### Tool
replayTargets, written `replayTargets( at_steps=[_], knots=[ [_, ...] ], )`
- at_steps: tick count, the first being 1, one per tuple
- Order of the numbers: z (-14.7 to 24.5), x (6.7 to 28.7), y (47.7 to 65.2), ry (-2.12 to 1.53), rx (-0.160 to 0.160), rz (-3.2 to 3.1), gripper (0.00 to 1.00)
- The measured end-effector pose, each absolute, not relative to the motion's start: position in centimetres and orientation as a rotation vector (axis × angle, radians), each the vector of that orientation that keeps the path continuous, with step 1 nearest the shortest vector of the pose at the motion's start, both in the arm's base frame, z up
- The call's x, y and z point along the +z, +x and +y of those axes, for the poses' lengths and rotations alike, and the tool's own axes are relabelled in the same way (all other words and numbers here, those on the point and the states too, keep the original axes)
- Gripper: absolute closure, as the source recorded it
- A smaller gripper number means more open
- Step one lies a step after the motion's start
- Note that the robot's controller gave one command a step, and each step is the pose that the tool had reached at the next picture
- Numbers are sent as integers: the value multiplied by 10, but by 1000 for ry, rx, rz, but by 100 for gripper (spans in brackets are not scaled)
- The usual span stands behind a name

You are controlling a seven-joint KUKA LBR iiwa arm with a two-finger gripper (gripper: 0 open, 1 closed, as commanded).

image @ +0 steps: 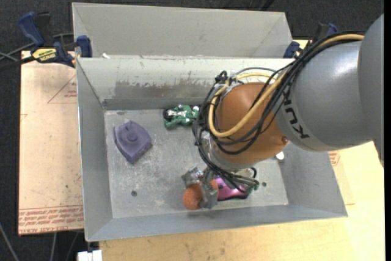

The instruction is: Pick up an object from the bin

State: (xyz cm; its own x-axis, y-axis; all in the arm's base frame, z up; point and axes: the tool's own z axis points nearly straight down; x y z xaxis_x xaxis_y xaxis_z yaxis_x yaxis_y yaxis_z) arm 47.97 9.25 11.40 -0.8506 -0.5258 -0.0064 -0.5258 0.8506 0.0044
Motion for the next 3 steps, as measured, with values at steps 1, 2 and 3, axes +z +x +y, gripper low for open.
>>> replayTargets(
  at_steps=[1, 2, 3],
  knots=[
    [93, 110, 479, -858, 10, 3019, 100],
    [93, 113, 478, -858, 11, 3023, 100],
    [93, 125, 479, -856, 11, 3021, 100]
  ],
)
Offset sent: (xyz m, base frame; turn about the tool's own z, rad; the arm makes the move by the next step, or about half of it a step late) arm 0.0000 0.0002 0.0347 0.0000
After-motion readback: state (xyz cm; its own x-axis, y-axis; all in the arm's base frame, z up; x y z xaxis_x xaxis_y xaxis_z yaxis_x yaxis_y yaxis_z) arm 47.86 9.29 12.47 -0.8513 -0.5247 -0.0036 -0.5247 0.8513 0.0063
